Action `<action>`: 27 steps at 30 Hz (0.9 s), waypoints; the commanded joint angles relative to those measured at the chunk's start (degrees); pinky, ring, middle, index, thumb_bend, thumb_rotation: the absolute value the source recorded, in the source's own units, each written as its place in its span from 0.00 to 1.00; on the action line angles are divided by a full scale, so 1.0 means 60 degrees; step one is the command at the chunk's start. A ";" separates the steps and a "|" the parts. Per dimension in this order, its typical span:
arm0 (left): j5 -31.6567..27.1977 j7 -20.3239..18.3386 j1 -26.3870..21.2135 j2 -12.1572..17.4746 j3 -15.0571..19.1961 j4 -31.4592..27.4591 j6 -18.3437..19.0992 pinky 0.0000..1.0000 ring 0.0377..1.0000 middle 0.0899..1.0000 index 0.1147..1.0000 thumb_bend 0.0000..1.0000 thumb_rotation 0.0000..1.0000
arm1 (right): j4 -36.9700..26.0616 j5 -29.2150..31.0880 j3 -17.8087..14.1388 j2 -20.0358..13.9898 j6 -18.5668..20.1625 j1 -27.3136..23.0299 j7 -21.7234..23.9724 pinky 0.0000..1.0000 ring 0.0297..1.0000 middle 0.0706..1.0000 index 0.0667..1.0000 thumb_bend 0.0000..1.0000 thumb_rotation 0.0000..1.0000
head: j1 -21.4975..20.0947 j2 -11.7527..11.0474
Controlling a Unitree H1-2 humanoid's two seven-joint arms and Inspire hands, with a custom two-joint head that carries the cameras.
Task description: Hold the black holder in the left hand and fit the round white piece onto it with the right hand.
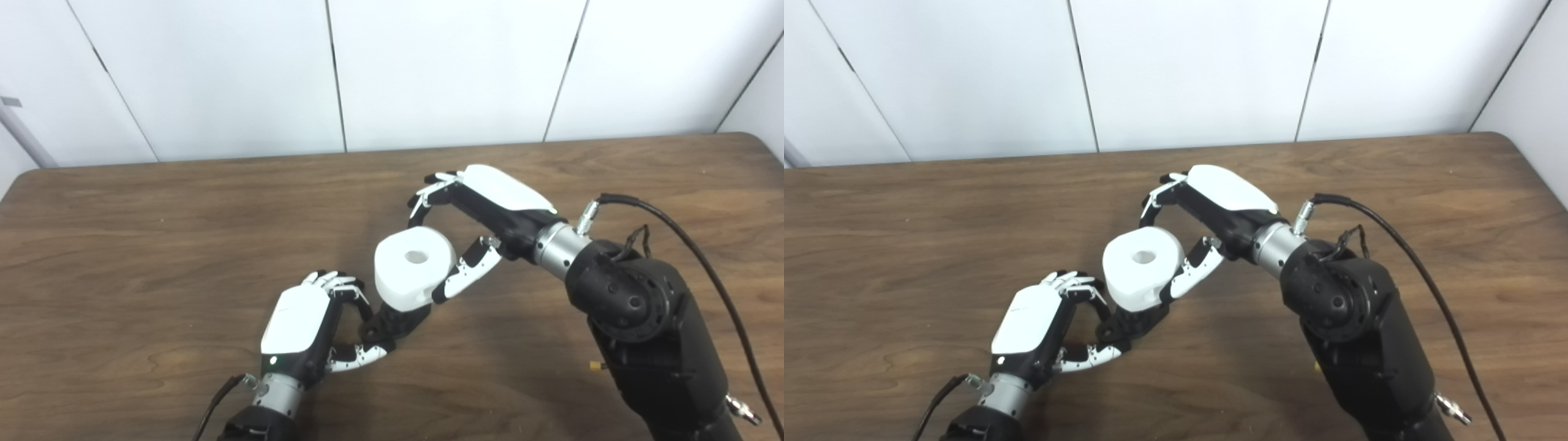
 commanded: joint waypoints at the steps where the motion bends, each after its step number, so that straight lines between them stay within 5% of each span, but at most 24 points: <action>1: 0.0166 -0.0190 -0.0006 -0.0040 -0.0212 0.0273 -0.0013 0.93 0.86 0.75 0.42 0.52 0.05 | -0.0287 0.0056 -0.0140 0.0080 0.0010 -0.0468 -0.0112 1.00 0.95 0.79 0.44 0.53 0.14 | 0.0011 0.0010; 27: 0.0222 -0.0225 -0.0073 -0.0086 -0.0264 0.0283 0.0105 0.93 0.86 0.75 0.42 0.52 0.05 | -0.0143 -0.0060 0.0133 0.0200 -0.0025 -0.0090 -0.0190 1.00 0.96 0.80 0.45 0.52 0.14 | 0.0013 0.0065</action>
